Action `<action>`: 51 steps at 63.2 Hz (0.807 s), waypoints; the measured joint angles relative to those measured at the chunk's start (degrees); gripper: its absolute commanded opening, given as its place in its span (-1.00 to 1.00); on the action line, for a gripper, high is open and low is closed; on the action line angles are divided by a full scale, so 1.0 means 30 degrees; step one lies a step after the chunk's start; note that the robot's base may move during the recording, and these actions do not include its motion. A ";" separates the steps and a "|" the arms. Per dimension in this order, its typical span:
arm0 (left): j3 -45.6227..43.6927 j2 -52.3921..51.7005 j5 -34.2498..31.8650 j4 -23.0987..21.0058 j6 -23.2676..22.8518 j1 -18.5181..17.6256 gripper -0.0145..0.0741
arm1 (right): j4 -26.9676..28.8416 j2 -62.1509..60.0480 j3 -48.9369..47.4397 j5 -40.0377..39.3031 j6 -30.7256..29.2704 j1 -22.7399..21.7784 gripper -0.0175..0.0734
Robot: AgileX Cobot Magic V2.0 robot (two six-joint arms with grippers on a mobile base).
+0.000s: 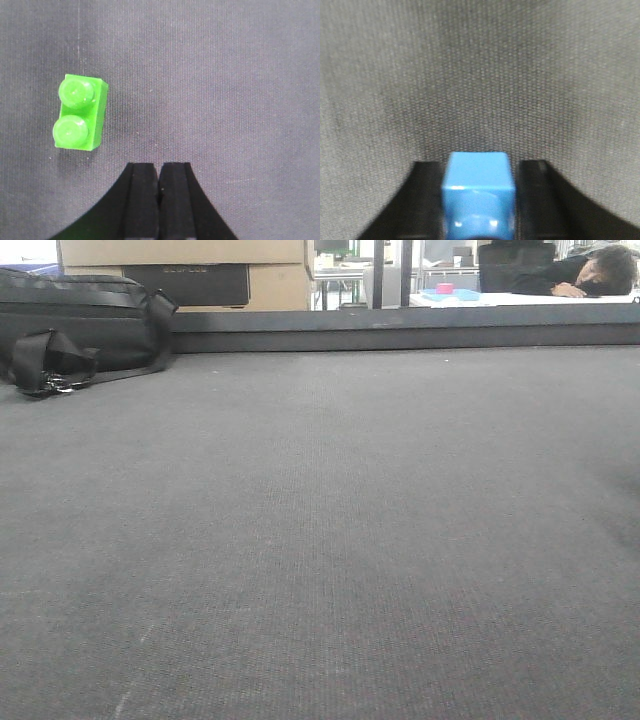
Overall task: Grab block from conveyor and place in blue bin
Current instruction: 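Close the right gripper around the light-blue block, then close the left gripper around the green two-stud block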
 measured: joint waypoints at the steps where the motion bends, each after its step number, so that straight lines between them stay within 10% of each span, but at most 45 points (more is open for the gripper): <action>1: 0.0000 0.0000 0.0000 0.0000 -0.0126 0.0000 -0.92 | 0.0000 0.0000 0.0000 -0.0028 0.0000 0.0000 -0.33; 17: 0.0000 0.0337 0.0186 -0.0036 -0.1609 0.0311 -0.92 | 0.0000 0.0000 0.0000 0.0248 -0.1069 0.0000 -0.99; 51: -0.2712 0.5387 0.2312 -0.0631 0.3943 0.4158 -0.92 | 0.1966 -0.4386 -0.1162 0.0834 -0.1177 0.0000 -0.98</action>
